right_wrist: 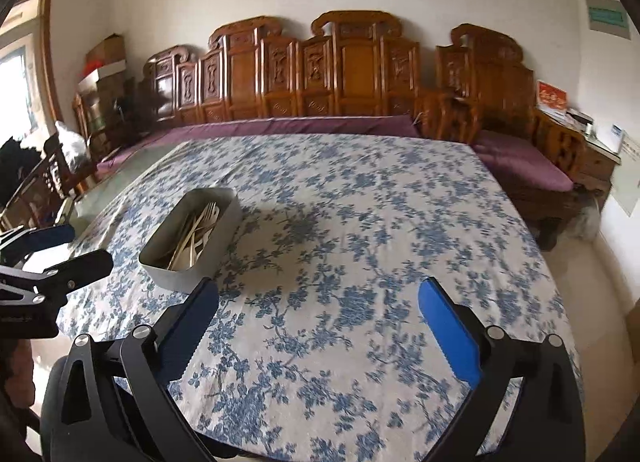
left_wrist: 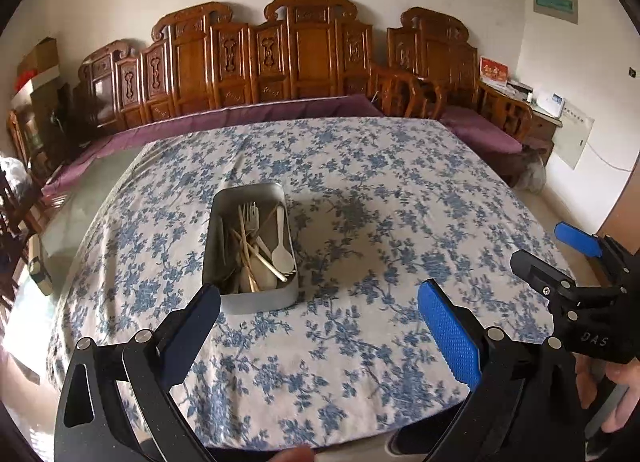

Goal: Organize utensils

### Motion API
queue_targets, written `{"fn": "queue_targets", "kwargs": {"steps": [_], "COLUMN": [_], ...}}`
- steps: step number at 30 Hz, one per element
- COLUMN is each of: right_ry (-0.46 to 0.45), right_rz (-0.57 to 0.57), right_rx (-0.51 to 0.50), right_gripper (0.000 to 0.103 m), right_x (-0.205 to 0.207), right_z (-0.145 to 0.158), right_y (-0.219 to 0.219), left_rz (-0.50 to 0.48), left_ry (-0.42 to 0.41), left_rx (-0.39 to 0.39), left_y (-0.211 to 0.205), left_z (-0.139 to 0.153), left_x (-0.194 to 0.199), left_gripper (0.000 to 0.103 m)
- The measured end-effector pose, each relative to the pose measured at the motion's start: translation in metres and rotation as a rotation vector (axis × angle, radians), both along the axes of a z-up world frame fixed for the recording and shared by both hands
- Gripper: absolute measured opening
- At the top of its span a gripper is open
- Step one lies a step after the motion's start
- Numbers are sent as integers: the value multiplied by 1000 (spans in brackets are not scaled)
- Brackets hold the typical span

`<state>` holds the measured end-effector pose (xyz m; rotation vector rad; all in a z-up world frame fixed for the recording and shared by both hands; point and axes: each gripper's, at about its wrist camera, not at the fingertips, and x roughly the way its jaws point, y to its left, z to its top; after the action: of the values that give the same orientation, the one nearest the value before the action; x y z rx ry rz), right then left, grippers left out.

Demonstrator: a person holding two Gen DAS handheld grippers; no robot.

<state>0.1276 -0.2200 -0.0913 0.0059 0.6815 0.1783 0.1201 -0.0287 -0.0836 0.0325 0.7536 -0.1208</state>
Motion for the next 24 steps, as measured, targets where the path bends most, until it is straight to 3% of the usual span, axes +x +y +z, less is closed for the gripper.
{"fn": "queue_targets", "kwargs": {"steps": [6,24], "right_ry": [-41,-283], "right_rz": [-30,-56], "right_rx": [10,56], "right_gripper": [100,100], "right_x": [-26,-101], "right_z": [18,121], "right_y": [-10,-13], "left_rz": [-28,74], "left_ry": [-43,-265], "left_rx": [-22,-24], "left_y": [-10,12], "left_z": [21,114], "left_x": [-30,-101], "left_gripper": [95,95]}}
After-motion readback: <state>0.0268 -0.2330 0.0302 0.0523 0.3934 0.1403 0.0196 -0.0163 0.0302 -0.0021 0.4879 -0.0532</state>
